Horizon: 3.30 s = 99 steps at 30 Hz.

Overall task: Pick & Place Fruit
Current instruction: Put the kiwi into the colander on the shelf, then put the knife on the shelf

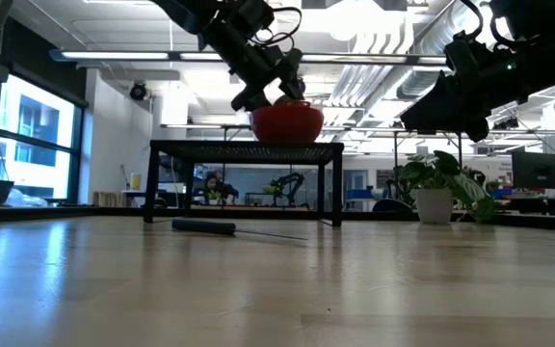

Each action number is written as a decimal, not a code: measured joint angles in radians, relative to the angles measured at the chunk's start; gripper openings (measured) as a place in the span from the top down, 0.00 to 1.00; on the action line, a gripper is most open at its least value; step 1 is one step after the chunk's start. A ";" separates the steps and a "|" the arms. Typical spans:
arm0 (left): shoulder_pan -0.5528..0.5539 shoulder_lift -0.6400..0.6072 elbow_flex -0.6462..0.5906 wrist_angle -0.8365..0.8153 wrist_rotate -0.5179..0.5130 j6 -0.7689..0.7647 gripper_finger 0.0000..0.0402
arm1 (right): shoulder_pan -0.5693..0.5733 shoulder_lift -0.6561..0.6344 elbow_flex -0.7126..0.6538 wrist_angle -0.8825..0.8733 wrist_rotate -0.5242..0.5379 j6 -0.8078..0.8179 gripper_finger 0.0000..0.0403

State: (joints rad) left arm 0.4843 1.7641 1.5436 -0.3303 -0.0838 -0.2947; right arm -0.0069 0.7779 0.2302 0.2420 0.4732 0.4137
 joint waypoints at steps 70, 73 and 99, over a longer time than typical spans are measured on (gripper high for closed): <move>-0.451 -0.283 -0.236 -0.589 -0.023 0.350 0.68 | 0.000 0.000 0.000 0.000 -0.473 0.005 0.74; -0.452 -0.283 -0.309 -0.494 -0.023 0.351 0.71 | 0.000 0.000 0.000 0.000 -0.473 0.001 0.74; -0.346 -0.149 -0.473 -0.286 -0.031 0.433 0.75 | 0.000 0.000 0.000 -0.009 -0.428 0.005 0.74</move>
State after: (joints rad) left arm 0.1385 1.6149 1.0702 -0.6159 -0.1149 0.1382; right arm -0.0067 0.7780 0.2302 0.2333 0.0452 0.4191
